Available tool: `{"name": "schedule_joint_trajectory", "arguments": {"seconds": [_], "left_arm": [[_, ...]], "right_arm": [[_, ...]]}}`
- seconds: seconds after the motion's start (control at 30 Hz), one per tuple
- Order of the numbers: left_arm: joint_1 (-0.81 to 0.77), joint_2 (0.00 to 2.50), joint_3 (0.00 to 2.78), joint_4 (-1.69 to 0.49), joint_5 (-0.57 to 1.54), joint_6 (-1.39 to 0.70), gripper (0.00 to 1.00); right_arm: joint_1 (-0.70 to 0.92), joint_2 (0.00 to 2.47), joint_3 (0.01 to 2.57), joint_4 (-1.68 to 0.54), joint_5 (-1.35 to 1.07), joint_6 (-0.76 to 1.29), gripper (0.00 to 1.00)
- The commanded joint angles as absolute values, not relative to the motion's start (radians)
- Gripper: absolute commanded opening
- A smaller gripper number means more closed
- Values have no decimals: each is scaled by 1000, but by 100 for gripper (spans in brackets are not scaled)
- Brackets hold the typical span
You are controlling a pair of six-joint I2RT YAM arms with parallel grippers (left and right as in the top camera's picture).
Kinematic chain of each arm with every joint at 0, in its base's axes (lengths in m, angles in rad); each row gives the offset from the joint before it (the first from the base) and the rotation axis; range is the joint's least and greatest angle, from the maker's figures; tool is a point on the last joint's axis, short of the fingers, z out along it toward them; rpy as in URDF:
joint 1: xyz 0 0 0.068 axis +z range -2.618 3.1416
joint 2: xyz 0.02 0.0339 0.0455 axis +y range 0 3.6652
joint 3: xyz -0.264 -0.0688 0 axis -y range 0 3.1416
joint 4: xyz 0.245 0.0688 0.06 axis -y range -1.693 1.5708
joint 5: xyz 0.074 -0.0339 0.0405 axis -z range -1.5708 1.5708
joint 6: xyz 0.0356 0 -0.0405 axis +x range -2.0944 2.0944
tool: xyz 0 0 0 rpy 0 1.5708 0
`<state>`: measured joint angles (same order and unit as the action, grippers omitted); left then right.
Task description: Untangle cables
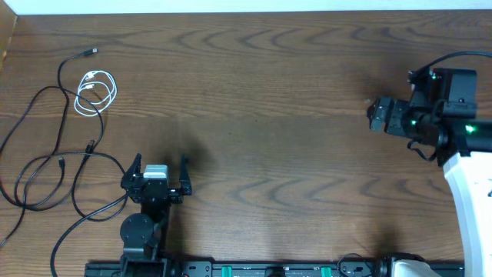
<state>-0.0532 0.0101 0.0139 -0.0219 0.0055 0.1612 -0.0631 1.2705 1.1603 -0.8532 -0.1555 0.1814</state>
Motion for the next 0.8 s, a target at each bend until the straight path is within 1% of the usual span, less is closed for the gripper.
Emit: {"name": "schedule_joint_trajectory", "arguments": {"seconds": [0.0,0.17,0.4,0.5,0.63,0.77], "left_arm": [[-49,4,4,-73,-8,160,94],[-49,4,4,-73,-8,160,94],[-49,4,4,-73,-8,160,94],[-49,4,4,-73,-8,160,94],[-49,4,4,-73,-8,160,94],[-49,4,4,-73,-8,160,94]], "right_arm": [[-64,1195,1116,-795,-138,181,99],[-64,1072,944,-572,-141,237,99],[-64,844,544,-89,-141,347,99],[-64,754,396,70,-141,364,99],[-64,621,207,224,-141,363,99],[-64,512,74,318,-152,363,99]]}}
